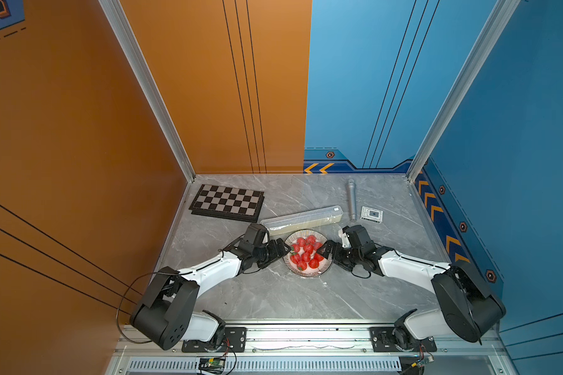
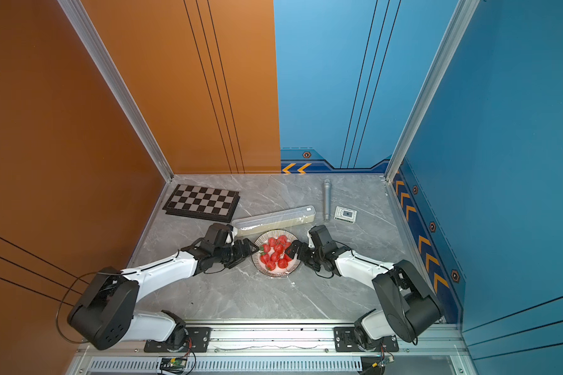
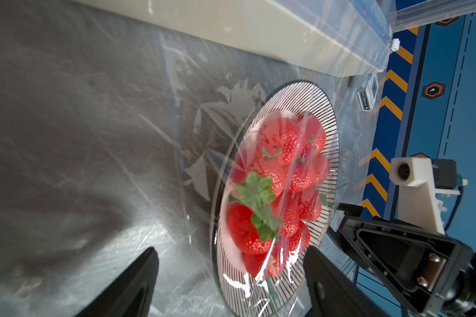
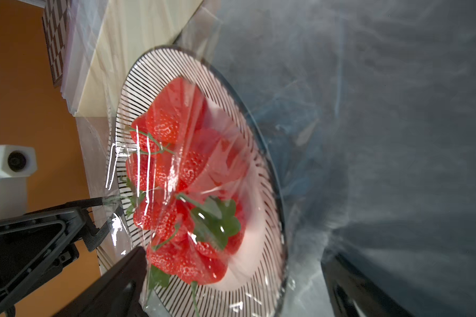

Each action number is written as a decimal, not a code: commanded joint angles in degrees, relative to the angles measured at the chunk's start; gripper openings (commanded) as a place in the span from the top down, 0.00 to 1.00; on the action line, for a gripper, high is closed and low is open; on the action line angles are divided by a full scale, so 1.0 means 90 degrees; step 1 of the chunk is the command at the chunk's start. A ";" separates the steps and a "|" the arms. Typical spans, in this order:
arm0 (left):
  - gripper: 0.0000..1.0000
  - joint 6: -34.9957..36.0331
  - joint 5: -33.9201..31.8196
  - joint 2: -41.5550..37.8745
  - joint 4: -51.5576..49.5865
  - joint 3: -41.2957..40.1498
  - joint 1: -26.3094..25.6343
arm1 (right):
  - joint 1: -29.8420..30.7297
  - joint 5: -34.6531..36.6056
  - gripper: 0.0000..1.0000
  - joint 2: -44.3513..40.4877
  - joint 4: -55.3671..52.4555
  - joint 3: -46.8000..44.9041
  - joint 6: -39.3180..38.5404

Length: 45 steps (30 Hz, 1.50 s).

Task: Wrap the plate with plastic wrap
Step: Cover the plate with plastic wrap.

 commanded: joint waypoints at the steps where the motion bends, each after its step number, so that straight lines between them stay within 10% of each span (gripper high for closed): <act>1: 0.16 0.0093 0.0265 0.0254 0.0197 0.0265 -0.0099 | 0.0125 0.0061 0.00 0.0281 0.0173 0.0416 0.0037; 21: 0.17 0.0382 -0.0309 0.0020 -0.0689 0.0351 -0.0310 | 0.0211 0.0810 0.00 -0.1145 -0.1652 -0.0145 0.0745; 30: 0.18 -0.0181 0.0009 -0.0946 -0.1082 -0.0080 -0.0426 | 0.1100 0.0807 0.00 -0.1433 -0.0198 -0.0723 0.2620; 45: 0.15 -0.1905 0.0439 -0.1521 0.0031 -0.0938 -0.1188 | 0.1561 0.1244 0.00 -0.0439 0.0983 -0.0358 0.2811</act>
